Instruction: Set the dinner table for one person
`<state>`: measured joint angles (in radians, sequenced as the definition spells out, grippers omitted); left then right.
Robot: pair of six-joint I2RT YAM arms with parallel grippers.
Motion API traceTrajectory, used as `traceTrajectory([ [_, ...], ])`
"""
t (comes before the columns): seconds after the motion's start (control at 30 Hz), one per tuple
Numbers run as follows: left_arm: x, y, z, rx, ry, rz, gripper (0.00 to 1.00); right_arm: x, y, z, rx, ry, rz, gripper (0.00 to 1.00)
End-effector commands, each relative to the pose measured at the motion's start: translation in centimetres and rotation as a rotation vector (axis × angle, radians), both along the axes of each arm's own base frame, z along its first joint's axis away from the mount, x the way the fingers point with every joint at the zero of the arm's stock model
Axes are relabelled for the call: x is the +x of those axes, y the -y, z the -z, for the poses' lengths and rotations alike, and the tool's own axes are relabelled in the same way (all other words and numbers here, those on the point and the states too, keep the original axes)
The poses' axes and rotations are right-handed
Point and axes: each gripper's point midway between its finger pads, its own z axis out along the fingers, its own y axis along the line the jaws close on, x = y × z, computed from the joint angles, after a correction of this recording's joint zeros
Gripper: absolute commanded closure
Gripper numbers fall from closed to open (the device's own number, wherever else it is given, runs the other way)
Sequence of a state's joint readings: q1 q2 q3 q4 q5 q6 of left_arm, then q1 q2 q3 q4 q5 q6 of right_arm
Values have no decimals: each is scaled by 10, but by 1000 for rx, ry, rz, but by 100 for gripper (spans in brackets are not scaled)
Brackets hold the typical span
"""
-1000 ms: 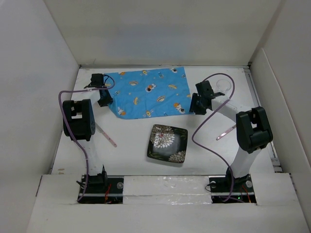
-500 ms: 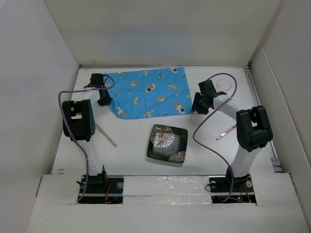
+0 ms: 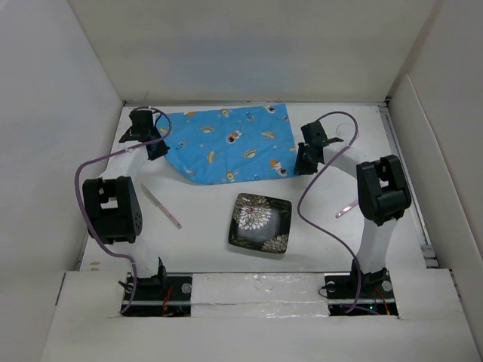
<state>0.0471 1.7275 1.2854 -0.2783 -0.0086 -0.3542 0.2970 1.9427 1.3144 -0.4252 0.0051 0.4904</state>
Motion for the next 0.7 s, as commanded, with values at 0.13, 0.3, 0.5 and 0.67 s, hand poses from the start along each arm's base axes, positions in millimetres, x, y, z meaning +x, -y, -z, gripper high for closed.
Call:
traceTrajectory([
  [0.13,-20,11,-33,-54,94,5,100,-4,-10,6,10,-31,-8,98],
  [0.3,-22,14,-68,-65,166,15,100,7,-11,-40,8,124,24,100],
  [0.5,-12,23,-179,-112,409,41,100,6,1,-171,6,413,51,100],
  [0.67,-23,32,-306,-153,672,69,100,-10,18,-310,28,701,74,100],
])
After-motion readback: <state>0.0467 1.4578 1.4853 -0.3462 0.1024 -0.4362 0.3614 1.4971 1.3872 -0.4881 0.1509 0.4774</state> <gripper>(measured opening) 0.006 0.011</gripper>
